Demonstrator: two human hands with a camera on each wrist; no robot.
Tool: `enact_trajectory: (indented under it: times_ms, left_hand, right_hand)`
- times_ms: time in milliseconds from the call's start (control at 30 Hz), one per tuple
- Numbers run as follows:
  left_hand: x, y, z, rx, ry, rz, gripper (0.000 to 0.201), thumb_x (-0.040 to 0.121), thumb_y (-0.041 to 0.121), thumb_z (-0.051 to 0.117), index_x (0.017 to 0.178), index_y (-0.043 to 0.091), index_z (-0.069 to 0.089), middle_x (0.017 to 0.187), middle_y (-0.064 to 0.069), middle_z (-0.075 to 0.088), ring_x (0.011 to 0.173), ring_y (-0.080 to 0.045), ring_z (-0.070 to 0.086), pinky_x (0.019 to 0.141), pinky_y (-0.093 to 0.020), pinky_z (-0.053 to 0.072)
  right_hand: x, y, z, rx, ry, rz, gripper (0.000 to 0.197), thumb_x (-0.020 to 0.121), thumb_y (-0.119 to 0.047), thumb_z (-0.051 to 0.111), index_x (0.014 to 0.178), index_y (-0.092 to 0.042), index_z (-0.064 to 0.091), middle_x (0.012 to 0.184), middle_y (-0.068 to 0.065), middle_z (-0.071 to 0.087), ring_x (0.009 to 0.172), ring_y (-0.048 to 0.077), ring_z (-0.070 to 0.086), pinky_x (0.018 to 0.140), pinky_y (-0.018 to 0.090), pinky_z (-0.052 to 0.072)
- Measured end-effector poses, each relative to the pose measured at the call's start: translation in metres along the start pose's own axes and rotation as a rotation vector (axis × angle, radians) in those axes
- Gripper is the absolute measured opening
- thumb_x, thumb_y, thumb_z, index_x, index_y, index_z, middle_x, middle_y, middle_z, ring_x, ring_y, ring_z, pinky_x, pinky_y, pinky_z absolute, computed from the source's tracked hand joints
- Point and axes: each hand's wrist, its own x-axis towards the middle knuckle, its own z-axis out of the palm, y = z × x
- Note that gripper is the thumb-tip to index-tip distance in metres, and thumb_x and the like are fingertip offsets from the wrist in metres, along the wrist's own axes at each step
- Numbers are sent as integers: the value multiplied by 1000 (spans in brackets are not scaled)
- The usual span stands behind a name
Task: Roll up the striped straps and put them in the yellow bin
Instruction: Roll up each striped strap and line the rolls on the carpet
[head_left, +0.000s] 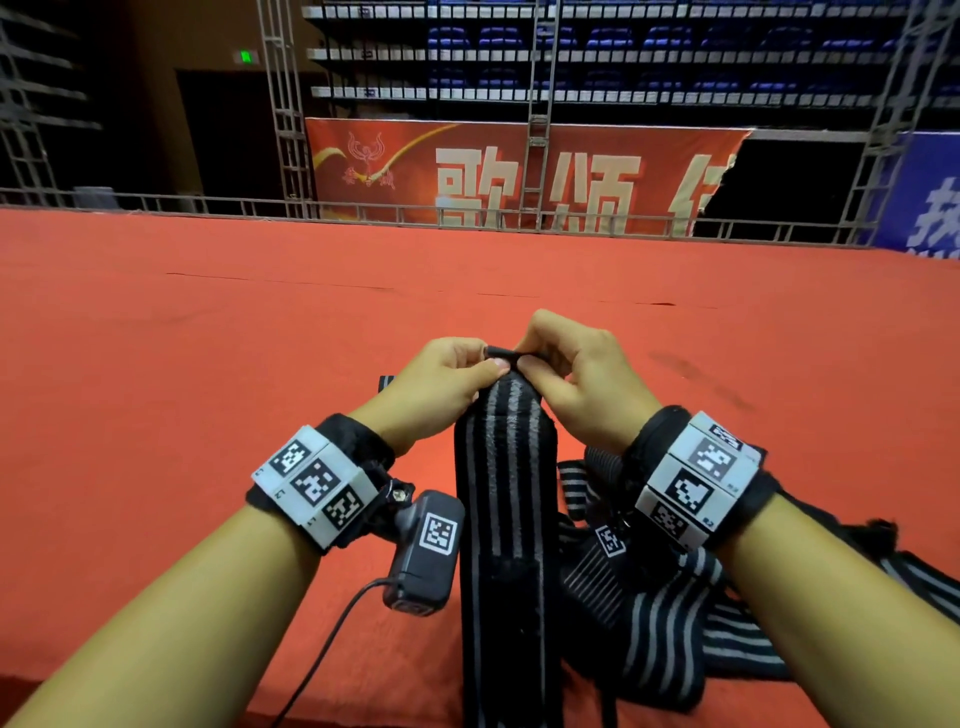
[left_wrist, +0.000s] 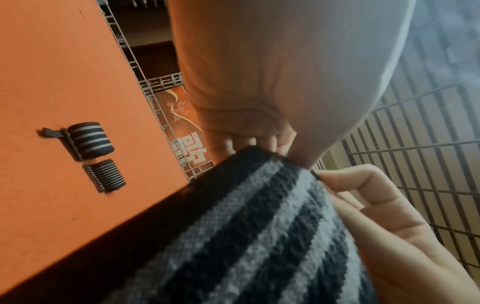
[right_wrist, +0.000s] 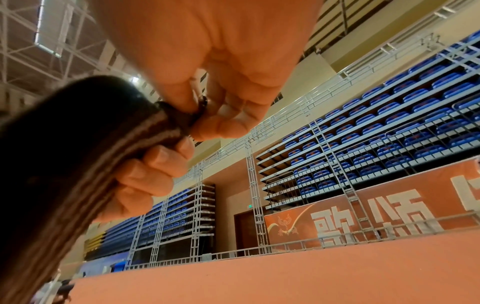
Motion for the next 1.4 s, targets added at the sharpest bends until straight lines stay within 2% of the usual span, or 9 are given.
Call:
enact_trajectory:
  times_ms: [133, 333, 500, 633, 767, 933, 1067, 1200, 1400]
  left_hand:
    - [1, 2, -1, -1, -5, -124, 12, 98, 6, 47, 92, 6, 57, 62, -1, 41, 43, -6, 33, 39, -16, 27]
    - [2, 3, 2, -40, 27, -126, 26, 100, 22, 50, 75, 17, 55, 64, 2, 44, 49, -8, 36, 44, -19, 29]
    - [-2, -3, -1, 168, 112, 85, 19, 101, 17, 51, 83, 16, 58, 76, 4, 61, 65, -7, 54, 63, -25, 43]
    - [-1, -7, 1, 356, 199, 259, 15, 96, 24, 53, 83, 22, 59, 76, 9, 61, 69, -8, 55, 67, -30, 44]
    - [-8, -6, 5, 233, 181, 148, 15, 99, 31, 54, 94, 20, 62, 78, 6, 65, 64, -4, 58, 62, -24, 44]
    - [-10, -6, 1, 26, 28, -50, 30, 101, 33, 52, 104, 5, 62, 73, 5, 62, 61, -8, 57, 61, -26, 45]
    - [-11, 4, 4, -70, 16, -83, 21, 102, 26, 51, 88, 11, 58, 66, 4, 53, 50, -5, 49, 50, -18, 40]
    - [-10, 6, 6, -12, 57, -38, 25, 101, 24, 54, 78, 14, 58, 64, 9, 60, 55, -3, 54, 57, -19, 43]
    - [-11, -6, 6, 172, 137, 96, 15, 98, 22, 57, 93, 9, 62, 92, -13, 69, 81, -23, 64, 79, -43, 53]
  right_hand:
    - [-1, 1, -4, -148, -96, -166, 7, 83, -3, 51, 78, -8, 49, 68, -3, 45, 63, 15, 38, 58, 34, 35]
    - [2, -2, -11, -354, -199, -283, 10, 80, -3, 46, 80, -13, 46, 74, 2, 45, 67, 23, 43, 55, 40, 42]
    - [-5, -2, -10, 132, -147, 156, 12, 96, -16, 51, 92, -7, 58, 62, -12, 55, 56, 6, 50, 56, 25, 42]
    - [-5, -5, -6, 431, -131, 369, 8, 97, -6, 51, 93, -4, 58, 59, 4, 52, 48, 13, 46, 46, 24, 40]
    - [-5, -2, -5, 255, -68, 217, 6, 90, -14, 55, 84, -13, 55, 61, 15, 60, 48, 18, 46, 49, 28, 36]
    - [-14, -2, -4, -96, -33, -44, 5, 91, -15, 48, 86, -14, 49, 57, 3, 51, 50, 22, 42, 48, 34, 36]
    - [-16, -2, -5, -324, -46, -262, 4, 90, -18, 38, 86, -16, 38, 63, 5, 48, 55, 28, 42, 49, 37, 39]
    - [-14, -1, -3, -427, -39, -328, 6, 90, -18, 38, 86, -20, 34, 63, 6, 45, 54, 27, 40, 48, 35, 36]
    - [-16, -8, 0, 216, -66, 300, 21, 99, -30, 47, 85, -14, 46, 62, -3, 48, 52, 11, 45, 51, 31, 38]
